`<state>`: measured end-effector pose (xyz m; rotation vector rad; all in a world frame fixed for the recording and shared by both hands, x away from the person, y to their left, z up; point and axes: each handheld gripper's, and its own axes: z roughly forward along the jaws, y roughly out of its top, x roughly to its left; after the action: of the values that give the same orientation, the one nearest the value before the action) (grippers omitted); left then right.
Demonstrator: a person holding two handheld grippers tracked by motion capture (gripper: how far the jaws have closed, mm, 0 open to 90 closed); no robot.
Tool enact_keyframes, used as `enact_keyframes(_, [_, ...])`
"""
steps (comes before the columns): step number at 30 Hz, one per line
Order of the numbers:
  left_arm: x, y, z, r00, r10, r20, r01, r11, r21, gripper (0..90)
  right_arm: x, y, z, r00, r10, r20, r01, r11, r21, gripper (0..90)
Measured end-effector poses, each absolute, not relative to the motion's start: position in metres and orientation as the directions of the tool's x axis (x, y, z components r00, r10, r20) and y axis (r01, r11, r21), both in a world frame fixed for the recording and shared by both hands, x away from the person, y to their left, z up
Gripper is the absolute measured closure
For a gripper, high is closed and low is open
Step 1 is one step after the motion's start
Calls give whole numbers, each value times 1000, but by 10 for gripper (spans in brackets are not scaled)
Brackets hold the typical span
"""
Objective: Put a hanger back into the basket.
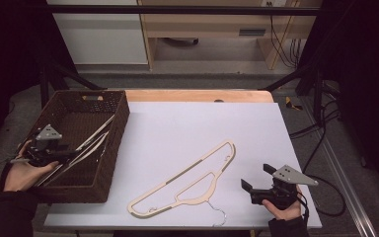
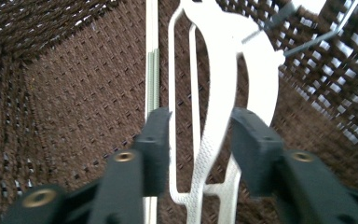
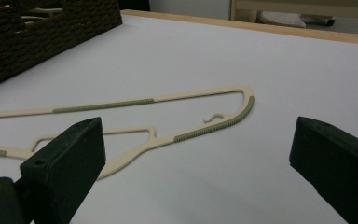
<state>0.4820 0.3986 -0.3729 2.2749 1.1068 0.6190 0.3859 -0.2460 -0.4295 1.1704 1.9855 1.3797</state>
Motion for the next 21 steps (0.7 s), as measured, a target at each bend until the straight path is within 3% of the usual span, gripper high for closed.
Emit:
enact_keyframes(12, [462, 388, -339, 513, 854, 88, 429, -343, 835, 171, 385, -245, -427, -544, 832, 106, 382, 133, 915, 40])
enact_keyframes(21, [441, 345, -318, 548, 836, 31, 304, -234, 924, 83, 382, -241, -421, -552, 826, 117, 376, 121, 919, 39])
